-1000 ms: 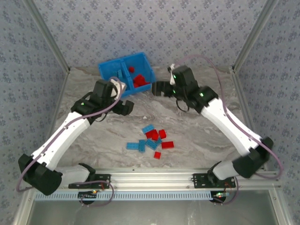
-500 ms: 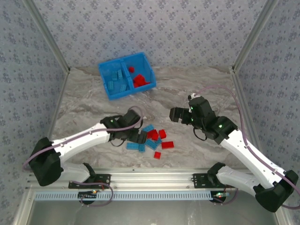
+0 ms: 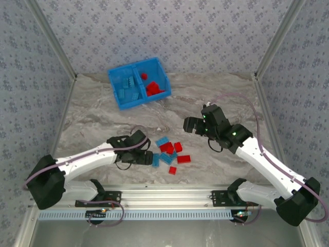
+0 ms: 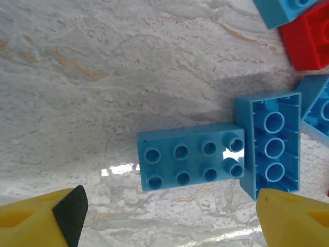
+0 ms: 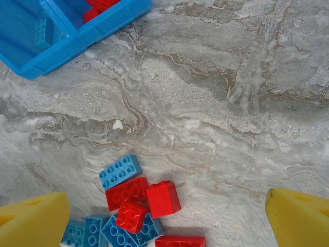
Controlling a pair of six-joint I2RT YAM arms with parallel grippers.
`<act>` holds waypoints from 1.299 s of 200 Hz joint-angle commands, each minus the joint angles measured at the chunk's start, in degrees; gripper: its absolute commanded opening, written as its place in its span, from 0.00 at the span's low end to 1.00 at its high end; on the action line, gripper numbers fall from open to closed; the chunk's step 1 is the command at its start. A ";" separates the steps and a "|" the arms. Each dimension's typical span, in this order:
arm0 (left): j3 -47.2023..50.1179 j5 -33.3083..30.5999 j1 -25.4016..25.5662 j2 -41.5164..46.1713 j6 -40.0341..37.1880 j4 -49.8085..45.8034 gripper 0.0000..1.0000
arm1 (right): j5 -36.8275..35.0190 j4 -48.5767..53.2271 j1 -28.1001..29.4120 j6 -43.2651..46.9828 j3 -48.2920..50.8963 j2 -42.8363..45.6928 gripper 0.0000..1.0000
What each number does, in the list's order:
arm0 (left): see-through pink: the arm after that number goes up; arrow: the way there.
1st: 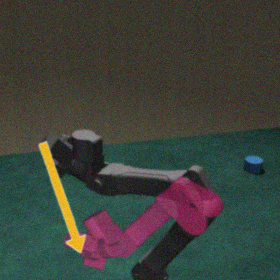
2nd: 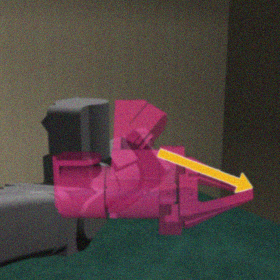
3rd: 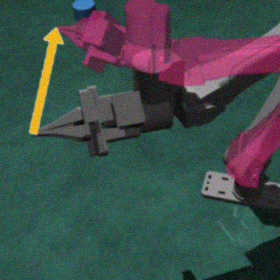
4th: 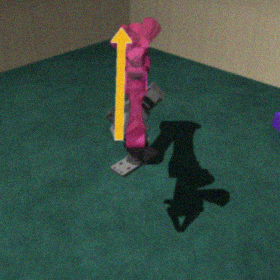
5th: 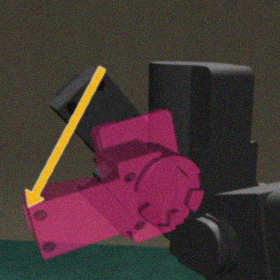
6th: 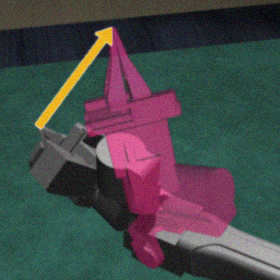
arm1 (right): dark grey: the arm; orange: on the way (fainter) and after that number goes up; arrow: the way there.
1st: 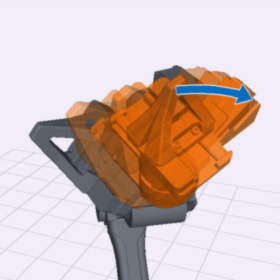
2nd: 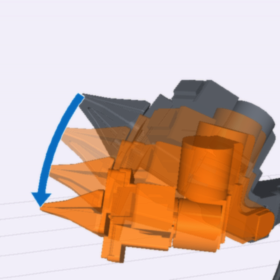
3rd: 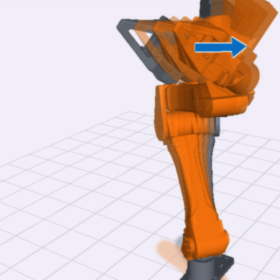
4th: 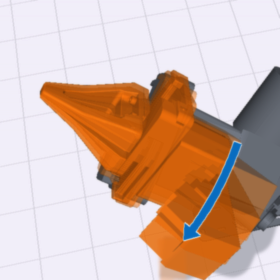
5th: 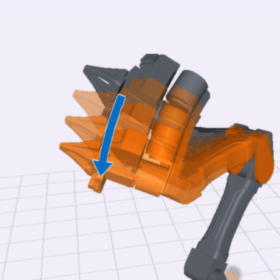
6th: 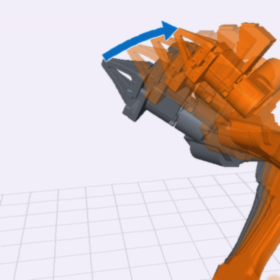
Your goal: Sort the legos into containers by color
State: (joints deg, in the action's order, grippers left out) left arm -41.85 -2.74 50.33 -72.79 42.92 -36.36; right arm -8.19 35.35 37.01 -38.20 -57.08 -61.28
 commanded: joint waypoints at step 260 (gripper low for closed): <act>2.09 2.78 -1.23 -10.26 -1.95 8.89 0.70 | -1.42 0.90 0.18 -3.99 0.75 1.33 1.00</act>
State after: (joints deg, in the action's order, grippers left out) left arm -39.70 -2.13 49.47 -81.93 41.80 -27.97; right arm -8.38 35.44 37.01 -41.19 -56.42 -60.01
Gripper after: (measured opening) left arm 0.685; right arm 0.998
